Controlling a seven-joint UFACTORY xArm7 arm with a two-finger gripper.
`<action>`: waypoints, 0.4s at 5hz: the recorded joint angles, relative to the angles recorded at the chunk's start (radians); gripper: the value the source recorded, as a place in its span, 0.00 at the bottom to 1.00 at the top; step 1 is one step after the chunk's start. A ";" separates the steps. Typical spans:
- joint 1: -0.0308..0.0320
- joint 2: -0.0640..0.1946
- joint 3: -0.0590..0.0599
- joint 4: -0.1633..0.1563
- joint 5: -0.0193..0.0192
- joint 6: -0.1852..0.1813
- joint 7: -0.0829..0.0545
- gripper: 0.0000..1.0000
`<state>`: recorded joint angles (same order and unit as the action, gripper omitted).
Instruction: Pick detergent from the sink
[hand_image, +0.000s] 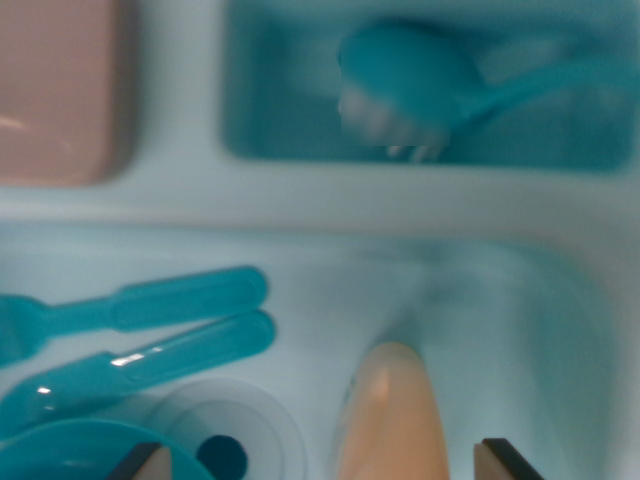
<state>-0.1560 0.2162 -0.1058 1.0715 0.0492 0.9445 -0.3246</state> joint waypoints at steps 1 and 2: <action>-0.0043 0.010 -0.005 -0.018 0.0031 -0.023 -0.013 0.00; -0.0043 0.010 -0.005 -0.018 0.0031 -0.023 -0.013 0.00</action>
<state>-0.1603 0.2260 -0.1108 1.0531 0.0524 0.9217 -0.3374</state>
